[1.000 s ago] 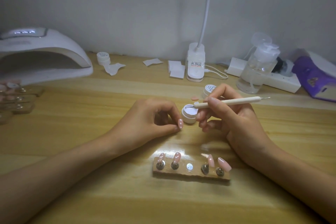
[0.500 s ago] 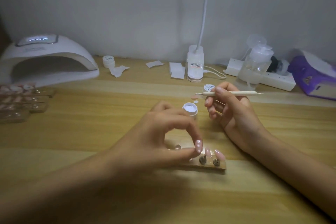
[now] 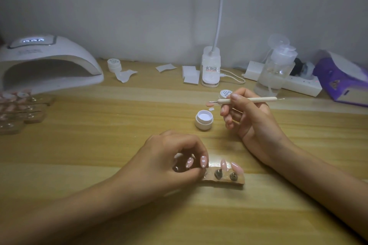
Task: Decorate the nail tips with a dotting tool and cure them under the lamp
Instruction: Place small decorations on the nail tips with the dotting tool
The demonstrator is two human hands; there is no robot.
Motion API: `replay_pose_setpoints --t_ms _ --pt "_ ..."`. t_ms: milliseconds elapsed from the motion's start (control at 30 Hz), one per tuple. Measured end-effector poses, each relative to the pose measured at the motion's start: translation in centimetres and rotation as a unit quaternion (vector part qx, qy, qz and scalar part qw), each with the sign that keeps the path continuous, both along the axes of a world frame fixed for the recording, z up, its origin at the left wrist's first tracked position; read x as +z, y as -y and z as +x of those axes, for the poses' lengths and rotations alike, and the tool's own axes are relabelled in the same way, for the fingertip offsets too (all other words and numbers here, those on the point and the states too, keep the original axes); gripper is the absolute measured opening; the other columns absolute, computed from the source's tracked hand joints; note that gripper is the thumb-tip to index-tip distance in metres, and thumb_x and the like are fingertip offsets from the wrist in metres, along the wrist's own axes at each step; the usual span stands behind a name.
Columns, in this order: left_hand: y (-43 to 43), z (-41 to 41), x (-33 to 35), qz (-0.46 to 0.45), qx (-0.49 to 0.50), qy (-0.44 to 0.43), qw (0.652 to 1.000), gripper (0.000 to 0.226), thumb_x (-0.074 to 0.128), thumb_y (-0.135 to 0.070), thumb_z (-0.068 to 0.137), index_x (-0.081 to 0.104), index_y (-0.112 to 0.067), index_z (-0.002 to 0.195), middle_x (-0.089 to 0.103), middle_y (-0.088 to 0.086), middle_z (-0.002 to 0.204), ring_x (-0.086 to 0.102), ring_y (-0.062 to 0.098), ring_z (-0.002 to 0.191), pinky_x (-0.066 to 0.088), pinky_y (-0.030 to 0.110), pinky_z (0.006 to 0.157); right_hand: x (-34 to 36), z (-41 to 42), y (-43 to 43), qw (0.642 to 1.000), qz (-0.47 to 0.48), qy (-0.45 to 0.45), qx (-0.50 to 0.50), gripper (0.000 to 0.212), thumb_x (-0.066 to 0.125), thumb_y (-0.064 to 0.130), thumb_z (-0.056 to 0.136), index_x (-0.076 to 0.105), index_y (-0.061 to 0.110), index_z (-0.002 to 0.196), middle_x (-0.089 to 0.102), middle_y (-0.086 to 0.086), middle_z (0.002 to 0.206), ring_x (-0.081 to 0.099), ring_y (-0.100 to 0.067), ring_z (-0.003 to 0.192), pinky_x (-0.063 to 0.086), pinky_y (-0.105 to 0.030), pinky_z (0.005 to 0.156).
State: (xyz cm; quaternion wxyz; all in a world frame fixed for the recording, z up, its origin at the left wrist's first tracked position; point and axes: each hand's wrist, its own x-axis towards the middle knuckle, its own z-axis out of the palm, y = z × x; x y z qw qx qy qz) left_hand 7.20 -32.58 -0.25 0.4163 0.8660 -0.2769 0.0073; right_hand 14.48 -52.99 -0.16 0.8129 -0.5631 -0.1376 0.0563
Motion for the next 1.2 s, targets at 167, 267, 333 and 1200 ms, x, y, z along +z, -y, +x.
replay_pose_setpoints --t_ms 167,267,333,1200 --pt "-1.1 0.2 0.3 0.033 -0.024 -0.030 0.999 0.025 0.076 -0.040 0.073 0.066 -0.033 0.095 0.068 -0.013 0.094 0.058 0.014 0.096 0.044 0.025 0.082 -0.1 0.1 0.1 1.000 0.000 -0.006 -0.004 0.014 0.060 0.025 0.086 0.051 0.018 0.077 0.063 -0.004 0.067 0.053 -0.010 0.054 0.044 -0.017 0.050" --pt "-2.1 0.6 0.7 0.069 -0.040 -0.054 0.995 0.036 0.078 -0.044 0.070 0.066 -0.037 0.103 0.065 -0.018 0.101 0.057 0.010 0.102 0.045 0.021 0.084 -0.1 0.1 0.1 1.000 -0.001 -0.002 -0.002 0.016 0.062 0.026 0.086 0.051 0.018 0.078 0.063 -0.003 0.067 0.053 -0.009 0.054 0.044 -0.017 0.050" --pt "-2.5 0.9 0.9 0.064 -0.042 -0.079 0.994 0.032 0.084 -0.032 0.073 0.069 -0.033 0.101 0.065 -0.017 0.100 0.061 0.012 0.097 0.049 0.023 0.081 -0.1 0.1 0.2 1.000 -0.001 -0.001 0.000 0.014 0.059 0.026 0.086 0.051 0.019 0.077 0.063 -0.002 0.067 0.053 -0.009 0.054 0.044 -0.017 0.050" --pt "2.2 -1.7 2.3 0.188 0.022 0.090 0.978 0.013 0.056 -0.044 0.091 0.043 -0.043 0.088 0.051 -0.024 0.092 0.047 -0.009 0.094 0.028 0.019 0.083 0.0 0.2 0.1 1.000 0.009 -0.019 -0.012 0.012 0.060 0.026 0.081 0.055 0.020 0.073 0.062 -0.004 0.066 0.053 -0.010 0.053 0.044 -0.017 0.049"
